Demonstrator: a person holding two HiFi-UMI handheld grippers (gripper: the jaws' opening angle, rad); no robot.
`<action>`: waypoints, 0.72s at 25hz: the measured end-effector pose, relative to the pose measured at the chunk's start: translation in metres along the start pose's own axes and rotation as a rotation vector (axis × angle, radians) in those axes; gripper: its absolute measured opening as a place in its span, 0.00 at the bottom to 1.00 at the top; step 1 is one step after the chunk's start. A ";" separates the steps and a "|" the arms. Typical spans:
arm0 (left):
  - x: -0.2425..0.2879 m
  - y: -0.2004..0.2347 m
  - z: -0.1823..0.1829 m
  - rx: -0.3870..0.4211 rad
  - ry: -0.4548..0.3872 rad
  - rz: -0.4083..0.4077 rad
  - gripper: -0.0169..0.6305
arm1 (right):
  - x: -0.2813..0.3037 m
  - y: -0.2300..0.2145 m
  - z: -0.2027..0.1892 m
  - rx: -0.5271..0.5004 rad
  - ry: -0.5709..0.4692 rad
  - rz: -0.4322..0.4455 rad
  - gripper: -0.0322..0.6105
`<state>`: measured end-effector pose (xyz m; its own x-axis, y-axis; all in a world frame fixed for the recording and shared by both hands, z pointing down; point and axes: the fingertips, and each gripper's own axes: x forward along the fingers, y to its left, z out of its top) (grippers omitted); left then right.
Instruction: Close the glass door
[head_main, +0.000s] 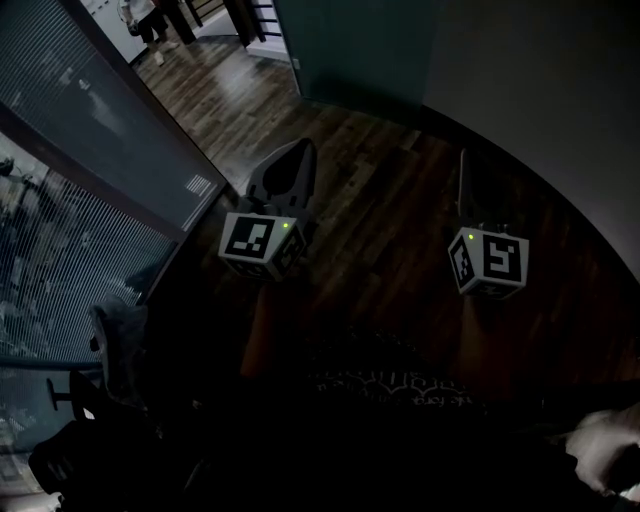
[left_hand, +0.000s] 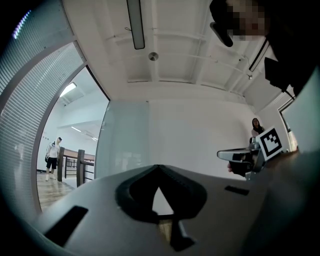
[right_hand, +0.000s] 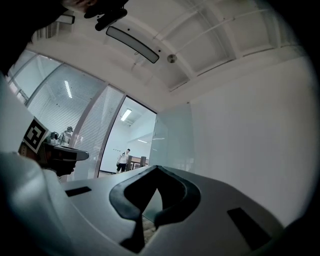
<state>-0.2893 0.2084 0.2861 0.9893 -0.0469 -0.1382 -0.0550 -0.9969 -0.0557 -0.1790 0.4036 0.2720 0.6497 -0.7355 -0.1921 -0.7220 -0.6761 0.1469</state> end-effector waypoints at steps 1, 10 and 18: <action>0.000 -0.001 0.001 0.000 -0.001 0.000 0.03 | -0.001 -0.002 0.000 0.007 0.000 -0.001 0.05; 0.008 -0.024 0.004 -0.012 -0.042 -0.052 0.03 | -0.005 -0.028 -0.004 0.063 -0.010 -0.015 0.05; 0.019 -0.043 0.000 0.000 -0.032 -0.045 0.03 | -0.007 -0.047 -0.009 0.012 -0.013 0.000 0.05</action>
<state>-0.2685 0.2508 0.2859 0.9859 0.0005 -0.1675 -0.0101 -0.9980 -0.0624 -0.1475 0.4405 0.2755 0.6469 -0.7347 -0.2043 -0.7247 -0.6756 0.1353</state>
